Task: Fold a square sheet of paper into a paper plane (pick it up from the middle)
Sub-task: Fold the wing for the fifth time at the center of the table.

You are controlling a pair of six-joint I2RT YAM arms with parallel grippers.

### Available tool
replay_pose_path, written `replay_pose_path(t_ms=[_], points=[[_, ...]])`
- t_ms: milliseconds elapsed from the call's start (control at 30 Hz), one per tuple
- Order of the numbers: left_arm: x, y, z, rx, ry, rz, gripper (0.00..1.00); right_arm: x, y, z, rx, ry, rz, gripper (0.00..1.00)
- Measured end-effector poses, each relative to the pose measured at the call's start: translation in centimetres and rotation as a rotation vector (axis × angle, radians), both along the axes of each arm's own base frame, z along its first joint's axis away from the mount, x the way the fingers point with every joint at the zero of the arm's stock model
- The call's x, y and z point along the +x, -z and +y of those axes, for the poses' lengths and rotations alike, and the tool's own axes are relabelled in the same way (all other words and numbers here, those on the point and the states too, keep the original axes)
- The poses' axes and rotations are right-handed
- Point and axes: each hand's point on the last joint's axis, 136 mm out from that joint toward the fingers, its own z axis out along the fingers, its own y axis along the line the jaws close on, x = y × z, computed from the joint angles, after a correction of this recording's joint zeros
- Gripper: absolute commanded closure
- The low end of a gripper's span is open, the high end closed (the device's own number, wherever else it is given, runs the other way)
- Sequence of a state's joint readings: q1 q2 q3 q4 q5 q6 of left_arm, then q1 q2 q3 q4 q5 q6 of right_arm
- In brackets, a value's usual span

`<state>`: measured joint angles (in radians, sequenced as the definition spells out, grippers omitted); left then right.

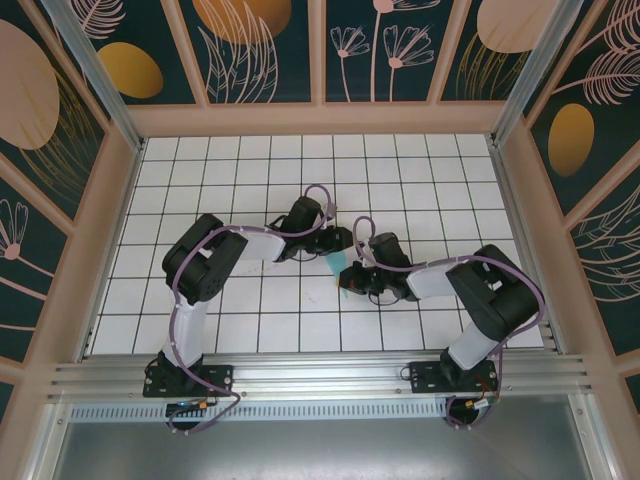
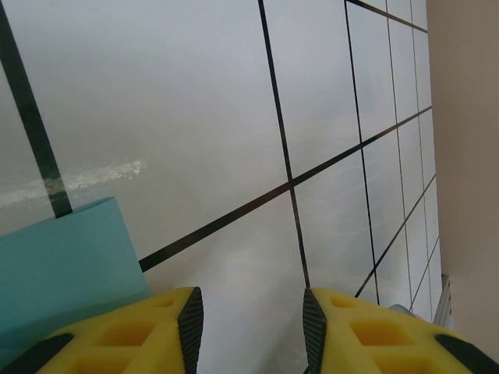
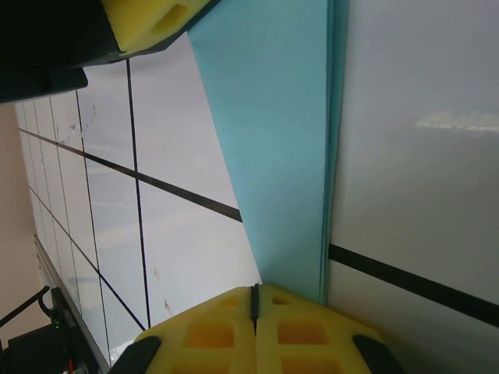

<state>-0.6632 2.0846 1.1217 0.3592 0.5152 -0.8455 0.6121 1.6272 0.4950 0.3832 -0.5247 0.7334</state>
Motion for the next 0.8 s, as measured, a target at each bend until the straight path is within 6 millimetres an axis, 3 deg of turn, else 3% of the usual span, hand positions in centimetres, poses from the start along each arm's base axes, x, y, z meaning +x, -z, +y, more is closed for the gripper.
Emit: replay_pose_path(t_ms=[567, 800], points=[[3.4, -0.3, 1.4, -0.009, 0.008, -0.017, 0.54, -0.1, 0.0, 0.0, 0.008, -0.017, -0.026, 1.0], [6.1, -0.4, 2.9, 0.036, -0.036, -0.067, 0.52, -0.1, 0.0, 0.1, 0.016, -0.022, -0.02, 1.0]])
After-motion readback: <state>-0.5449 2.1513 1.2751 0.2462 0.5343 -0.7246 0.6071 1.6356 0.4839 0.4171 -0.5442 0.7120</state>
